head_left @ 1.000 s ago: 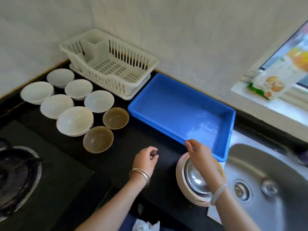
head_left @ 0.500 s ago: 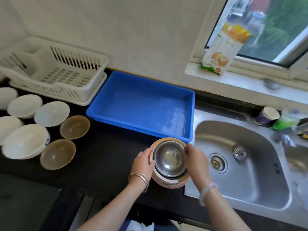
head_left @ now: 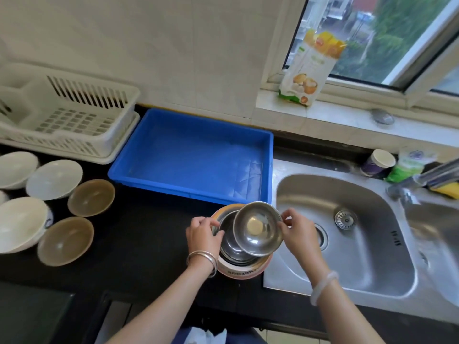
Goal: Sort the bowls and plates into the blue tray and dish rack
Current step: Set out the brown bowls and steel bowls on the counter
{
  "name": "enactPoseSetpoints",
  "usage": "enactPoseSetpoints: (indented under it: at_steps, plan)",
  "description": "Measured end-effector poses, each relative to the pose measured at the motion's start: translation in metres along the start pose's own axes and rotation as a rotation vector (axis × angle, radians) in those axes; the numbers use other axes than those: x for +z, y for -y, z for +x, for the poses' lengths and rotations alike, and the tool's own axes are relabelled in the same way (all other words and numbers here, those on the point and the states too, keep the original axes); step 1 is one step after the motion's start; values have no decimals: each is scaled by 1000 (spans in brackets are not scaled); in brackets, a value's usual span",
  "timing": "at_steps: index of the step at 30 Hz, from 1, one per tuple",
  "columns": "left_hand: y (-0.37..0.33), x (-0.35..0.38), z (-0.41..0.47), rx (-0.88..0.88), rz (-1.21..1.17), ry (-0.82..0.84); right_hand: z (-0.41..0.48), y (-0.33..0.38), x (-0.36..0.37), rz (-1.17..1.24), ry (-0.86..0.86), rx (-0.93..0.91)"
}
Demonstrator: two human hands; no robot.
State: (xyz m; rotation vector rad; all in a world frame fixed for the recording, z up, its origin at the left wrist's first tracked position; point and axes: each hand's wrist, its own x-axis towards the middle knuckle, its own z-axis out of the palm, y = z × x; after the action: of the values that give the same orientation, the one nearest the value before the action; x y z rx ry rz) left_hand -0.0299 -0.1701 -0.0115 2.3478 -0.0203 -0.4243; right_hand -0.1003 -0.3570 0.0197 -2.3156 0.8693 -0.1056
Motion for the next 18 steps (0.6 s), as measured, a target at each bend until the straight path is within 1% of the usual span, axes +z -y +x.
enactPoseSetpoints:
  at_steps: [3, 13, 18]
  plan:
    - [-6, 0, 3, -3, -1, -7, -1, -4, 0, 32, 18, 25]
    - [-15, -10, 6, -6, -59, 46, 2, -4, -7, 78, 98, 77]
    - [-12, -28, 7, -24, -134, 7, 6, 11, -16, 176, 110, 42]
